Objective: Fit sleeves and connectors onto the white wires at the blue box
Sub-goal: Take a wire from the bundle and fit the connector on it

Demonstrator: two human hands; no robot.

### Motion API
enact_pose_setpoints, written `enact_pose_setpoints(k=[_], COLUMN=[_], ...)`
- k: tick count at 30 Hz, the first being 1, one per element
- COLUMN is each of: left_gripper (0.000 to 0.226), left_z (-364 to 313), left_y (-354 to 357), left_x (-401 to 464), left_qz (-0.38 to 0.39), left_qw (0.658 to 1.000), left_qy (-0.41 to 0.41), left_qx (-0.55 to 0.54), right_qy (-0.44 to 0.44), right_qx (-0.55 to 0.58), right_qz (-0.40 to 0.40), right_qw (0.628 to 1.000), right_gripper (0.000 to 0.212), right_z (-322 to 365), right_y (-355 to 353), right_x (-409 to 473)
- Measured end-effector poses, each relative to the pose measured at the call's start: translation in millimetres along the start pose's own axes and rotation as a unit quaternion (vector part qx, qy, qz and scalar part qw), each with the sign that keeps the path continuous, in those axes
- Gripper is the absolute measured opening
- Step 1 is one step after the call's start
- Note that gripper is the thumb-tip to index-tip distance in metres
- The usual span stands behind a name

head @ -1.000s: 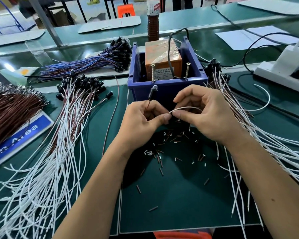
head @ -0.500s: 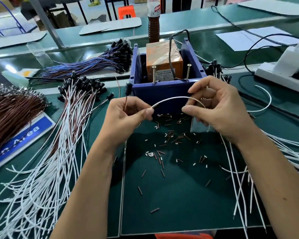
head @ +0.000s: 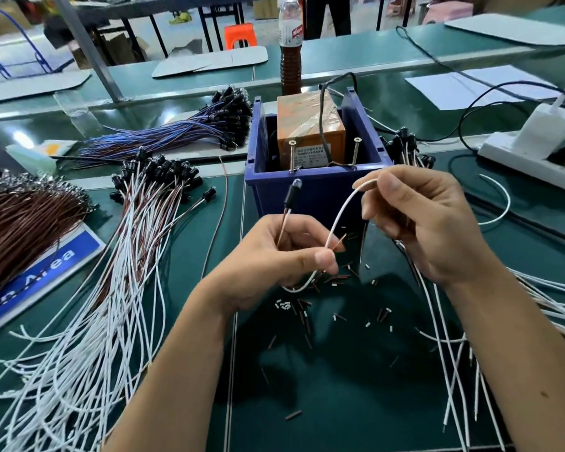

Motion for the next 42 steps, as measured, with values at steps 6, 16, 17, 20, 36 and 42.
enact_pose_setpoints(k=[6,16,17,20,36,42], left_gripper=[0.034,0.064,0.059,0.03,0.014,0.008], left_z=[-6,-6,-7,-6,-1,-3], left_y=[2,-3,-4,-7,-4,-8], left_x=[1,3,3,5,-1,0], left_qz=[-0.015,-0.065,-0.079,-0.127,-0.032,-0.079], left_qw=[0.991,0.978,0.976,0.971,0.993,0.991], left_qy=[0.061,0.065,0.069,0.079,-0.087,-0.089], left_qx=[-0.12,-0.187,-0.193,-0.188,0.066,0.056], right_qy=[0.021,0.013,0.014,0.032,0.021,0.047], right_qx=[-0.065,0.028,0.042,0.033,-0.363,-0.338], right_qz=[-0.033,0.039,0.05,0.113,0.056,0.0], right_qw=[0.997,0.999,0.998,0.993,0.93,0.94], right_gripper=[0.02,0.03,0.03,0.029,0.006,0.008], right_z=[-5,-1,1,2,1,0], right_y=[11,11,7,3,15,9], right_x=[-1,-3,-3,-4,-4,-2])
Point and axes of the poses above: each hand's wrist, its own x-axis towards the middle knuckle, its own y-axis out of the palm, z = x × y, the point moved 2 cm from there along x, towards the middle knuckle, and after that the axes turned 13 degrees about y, right-handed, at the moved point
